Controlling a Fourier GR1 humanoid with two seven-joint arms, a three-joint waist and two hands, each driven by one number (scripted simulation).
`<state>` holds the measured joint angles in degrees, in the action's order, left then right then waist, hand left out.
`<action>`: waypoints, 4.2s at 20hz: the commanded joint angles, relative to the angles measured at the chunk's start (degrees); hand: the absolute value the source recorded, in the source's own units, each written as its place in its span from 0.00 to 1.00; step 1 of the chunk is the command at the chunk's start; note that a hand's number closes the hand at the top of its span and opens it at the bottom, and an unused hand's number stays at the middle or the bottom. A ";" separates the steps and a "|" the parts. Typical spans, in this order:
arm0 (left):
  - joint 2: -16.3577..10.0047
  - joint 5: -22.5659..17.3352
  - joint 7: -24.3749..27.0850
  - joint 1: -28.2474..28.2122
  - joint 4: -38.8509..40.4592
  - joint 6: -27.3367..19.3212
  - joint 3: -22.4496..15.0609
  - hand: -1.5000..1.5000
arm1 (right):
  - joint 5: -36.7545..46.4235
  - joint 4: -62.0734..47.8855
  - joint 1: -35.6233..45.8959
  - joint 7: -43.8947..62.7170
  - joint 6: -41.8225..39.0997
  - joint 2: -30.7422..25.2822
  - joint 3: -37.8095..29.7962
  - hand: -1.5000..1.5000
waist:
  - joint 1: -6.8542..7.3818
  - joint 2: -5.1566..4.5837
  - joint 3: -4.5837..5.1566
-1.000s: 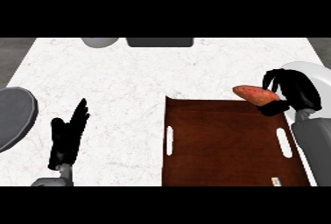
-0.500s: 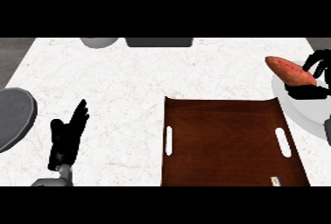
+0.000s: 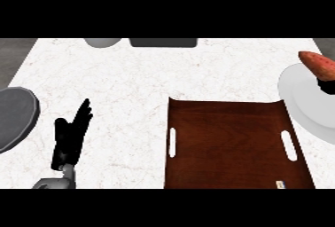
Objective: Pick the sweet potato from the tray and place it in the plate
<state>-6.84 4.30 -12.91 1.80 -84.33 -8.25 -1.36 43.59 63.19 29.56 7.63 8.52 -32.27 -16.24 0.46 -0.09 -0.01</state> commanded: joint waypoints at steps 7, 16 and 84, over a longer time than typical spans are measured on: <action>0.79 1.86 -0.89 5.27 3.84 -0.94 0.35 0.50 | 0.80 -29.54 9.17 -12.02 2.00 -7.64 -3.96 1.00 | 0.69 -0.43 -0.06; 0.11 -0.12 -2.21 2.20 -0.85 1.50 0.15 0.50 | 1.68 -44.73 9.86 -17.40 -10.19 -10.13 -2.18 1.00 | 1.84 -0.69 -0.17; 0.83 0.39 -0.97 4.11 1.23 1.57 2.91 0.50 | -25.65 -55.06 -1.96 -50.65 -20.81 -19.15 -23.59 0.00 | 1.23 -1.02 -0.43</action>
<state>-5.65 5.08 -13.55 2.49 -85.63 -6.25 -0.12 18.50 8.15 27.67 -43.53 -11.86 -49.95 -39.28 1.97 -0.99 -0.45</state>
